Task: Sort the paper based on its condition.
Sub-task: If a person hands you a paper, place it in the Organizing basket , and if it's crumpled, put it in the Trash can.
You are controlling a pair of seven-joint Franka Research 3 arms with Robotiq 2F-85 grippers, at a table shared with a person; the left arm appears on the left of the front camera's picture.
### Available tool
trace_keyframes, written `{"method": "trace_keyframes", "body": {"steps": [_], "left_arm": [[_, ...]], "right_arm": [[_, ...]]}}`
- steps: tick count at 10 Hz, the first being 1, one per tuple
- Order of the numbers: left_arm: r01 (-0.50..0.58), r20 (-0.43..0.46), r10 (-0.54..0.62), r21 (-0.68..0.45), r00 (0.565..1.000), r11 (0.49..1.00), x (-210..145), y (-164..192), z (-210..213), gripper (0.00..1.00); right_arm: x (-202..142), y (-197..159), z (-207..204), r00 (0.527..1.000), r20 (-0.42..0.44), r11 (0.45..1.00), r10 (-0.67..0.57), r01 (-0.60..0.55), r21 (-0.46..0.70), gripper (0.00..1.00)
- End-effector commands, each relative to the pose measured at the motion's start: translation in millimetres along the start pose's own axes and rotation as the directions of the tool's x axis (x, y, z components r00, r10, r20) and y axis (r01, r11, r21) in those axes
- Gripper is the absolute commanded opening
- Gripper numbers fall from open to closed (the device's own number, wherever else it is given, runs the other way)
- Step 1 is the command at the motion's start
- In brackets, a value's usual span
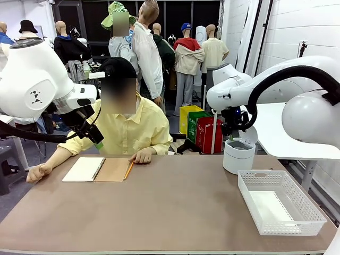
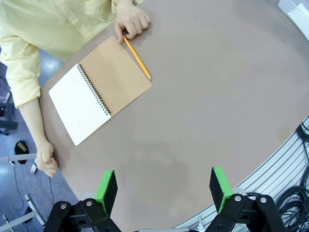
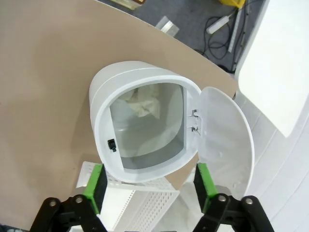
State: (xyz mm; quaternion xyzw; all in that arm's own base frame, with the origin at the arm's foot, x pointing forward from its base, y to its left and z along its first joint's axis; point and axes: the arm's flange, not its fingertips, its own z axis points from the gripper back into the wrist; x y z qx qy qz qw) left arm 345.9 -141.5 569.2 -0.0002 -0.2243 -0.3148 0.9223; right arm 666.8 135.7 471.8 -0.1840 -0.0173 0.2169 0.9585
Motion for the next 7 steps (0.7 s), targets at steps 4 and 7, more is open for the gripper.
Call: {"method": "trace_keyframes", "body": {"steps": [4,7], "left_arm": [[0.0,0.002,0.0,-0.003,1.0,1.0,-0.1,1.1,0.8,1.0],[0.0,0.002,0.0,-0.003,1.0,1.0,-0.1,1.1,0.8,1.0]], "right_arm": [[-0.6,1.8,1.6,1.0,-0.01,1.0,-0.001,0.001,0.008,1.0],[-0.6,1.8,1.6,1.0,-0.01,1.0,-0.001,0.001,0.008,1.0]]}}
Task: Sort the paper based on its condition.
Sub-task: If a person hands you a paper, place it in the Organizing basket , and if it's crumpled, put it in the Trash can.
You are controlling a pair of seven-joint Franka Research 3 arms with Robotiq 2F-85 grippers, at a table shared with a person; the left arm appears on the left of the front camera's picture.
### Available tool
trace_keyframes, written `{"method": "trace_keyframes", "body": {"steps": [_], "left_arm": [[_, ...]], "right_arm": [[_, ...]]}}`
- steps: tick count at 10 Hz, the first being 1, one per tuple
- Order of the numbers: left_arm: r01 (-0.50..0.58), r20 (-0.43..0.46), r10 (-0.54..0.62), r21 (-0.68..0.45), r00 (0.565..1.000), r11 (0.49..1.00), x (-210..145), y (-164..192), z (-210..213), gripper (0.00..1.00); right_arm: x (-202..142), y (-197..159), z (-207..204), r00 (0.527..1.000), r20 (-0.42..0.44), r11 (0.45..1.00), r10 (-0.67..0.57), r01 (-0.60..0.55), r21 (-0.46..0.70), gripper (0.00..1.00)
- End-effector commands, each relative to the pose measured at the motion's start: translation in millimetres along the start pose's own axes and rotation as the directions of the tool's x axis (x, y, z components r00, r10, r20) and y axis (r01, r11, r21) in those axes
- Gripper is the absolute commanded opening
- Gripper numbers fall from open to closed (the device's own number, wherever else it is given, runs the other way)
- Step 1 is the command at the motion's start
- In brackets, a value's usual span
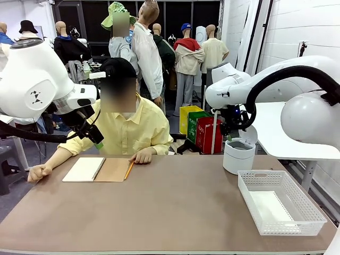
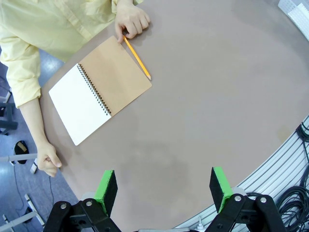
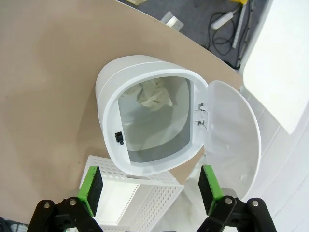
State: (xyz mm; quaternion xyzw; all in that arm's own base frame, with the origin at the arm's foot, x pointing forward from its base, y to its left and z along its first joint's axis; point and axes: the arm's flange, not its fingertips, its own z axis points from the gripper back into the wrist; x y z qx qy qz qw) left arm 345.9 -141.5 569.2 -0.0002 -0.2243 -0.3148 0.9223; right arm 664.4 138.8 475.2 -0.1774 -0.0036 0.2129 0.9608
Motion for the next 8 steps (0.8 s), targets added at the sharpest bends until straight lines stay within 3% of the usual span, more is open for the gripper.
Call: {"method": "trace_keyframes", "body": {"steps": [1,8], "left_arm": [[0.0,0.002,0.0,-0.003,1.0,1.0,-0.1,1.1,0.8,1.0],[0.0,0.002,0.0,-0.003,1.0,1.0,-0.1,1.1,0.8,1.0]], "right_arm": [[0.5,-0.6,-2.9,1.0,0.015,1.0,0.003,-0.003,-0.011,1.0],[0.5,-0.6,-2.9,1.0,0.015,1.0,0.003,-0.003,-0.011,1.0]]}}
